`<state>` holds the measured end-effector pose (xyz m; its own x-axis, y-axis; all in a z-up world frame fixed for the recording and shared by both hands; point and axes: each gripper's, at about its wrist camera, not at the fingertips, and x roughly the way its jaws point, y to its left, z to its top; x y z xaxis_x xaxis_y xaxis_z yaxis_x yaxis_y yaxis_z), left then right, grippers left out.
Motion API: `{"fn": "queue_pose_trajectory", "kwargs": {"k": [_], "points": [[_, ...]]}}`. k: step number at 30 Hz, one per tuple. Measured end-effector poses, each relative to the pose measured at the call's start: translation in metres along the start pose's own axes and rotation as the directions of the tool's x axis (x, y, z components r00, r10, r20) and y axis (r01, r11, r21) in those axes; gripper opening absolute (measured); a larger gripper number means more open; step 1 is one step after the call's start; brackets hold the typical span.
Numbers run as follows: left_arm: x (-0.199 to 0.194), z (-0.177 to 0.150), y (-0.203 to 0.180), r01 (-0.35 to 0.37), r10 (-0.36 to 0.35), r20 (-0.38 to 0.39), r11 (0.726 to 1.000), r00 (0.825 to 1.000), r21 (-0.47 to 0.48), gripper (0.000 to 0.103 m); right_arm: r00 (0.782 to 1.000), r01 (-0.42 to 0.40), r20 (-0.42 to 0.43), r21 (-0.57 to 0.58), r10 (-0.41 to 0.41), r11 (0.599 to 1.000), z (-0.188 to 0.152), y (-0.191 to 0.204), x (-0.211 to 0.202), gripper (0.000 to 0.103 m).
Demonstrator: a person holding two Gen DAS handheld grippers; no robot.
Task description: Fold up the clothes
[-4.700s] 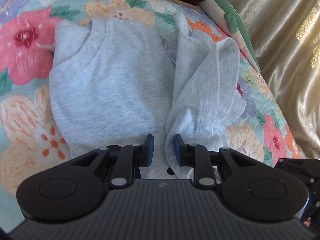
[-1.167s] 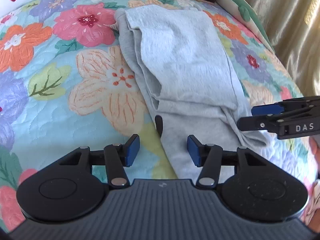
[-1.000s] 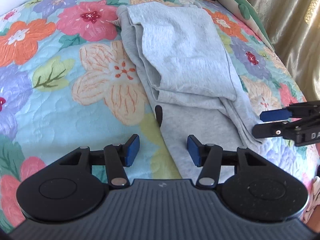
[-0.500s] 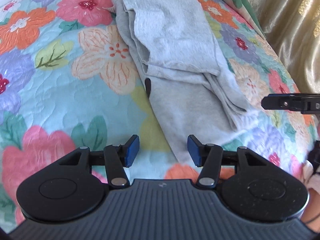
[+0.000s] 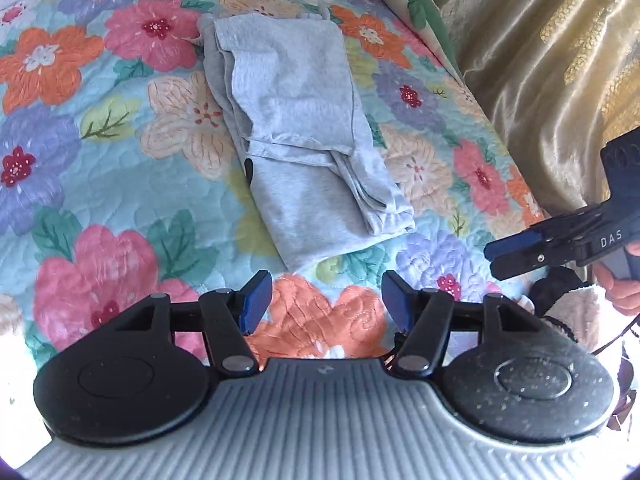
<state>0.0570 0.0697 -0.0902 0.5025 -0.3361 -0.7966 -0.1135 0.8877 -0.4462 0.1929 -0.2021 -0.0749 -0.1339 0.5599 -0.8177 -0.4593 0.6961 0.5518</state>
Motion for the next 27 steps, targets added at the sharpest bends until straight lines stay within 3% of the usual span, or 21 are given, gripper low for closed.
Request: {"fn": "queue_pose_trajectory", "kwargs": {"k": [4,7,11,14,18,27], "points": [[0.001,0.001,-0.005,0.009,-0.009,-0.016,1.000,1.000,0.012,0.060,0.999,-0.024,-0.031,-0.025,0.024,0.999,-0.004,0.015,-0.003,0.069],[0.021,0.003,0.002,-0.012,0.012,0.015,1.000,1.000,-0.005,0.060,1.000,-0.012,-0.018,-0.067,0.011,0.998,-0.001,0.017,-0.005,0.069],[0.047,0.006,0.011,-0.039,0.040,0.056,0.999,0.998,-0.029,0.059,0.988,0.035,0.151,-0.053,-0.027,0.998,0.016,-0.007,0.008,0.069],[0.065,0.010,0.015,-0.088,0.090,0.086,0.996,0.992,-0.035,0.058,0.960,0.066,0.270,0.043,-0.075,0.997,0.030,-0.037,0.033,0.069],[0.084,0.019,0.014,-0.184,0.186,0.125,0.983,0.975,-0.027,0.057,0.931,0.032,0.351,0.184,-0.096,0.982,0.040,-0.073,0.058,0.069],[0.112,0.020,0.006,-0.213,0.215,0.068,0.977,0.974,-0.027,0.059,0.950,0.015,0.302,0.203,-0.078,0.979,0.036,-0.090,0.082,0.070]]}}
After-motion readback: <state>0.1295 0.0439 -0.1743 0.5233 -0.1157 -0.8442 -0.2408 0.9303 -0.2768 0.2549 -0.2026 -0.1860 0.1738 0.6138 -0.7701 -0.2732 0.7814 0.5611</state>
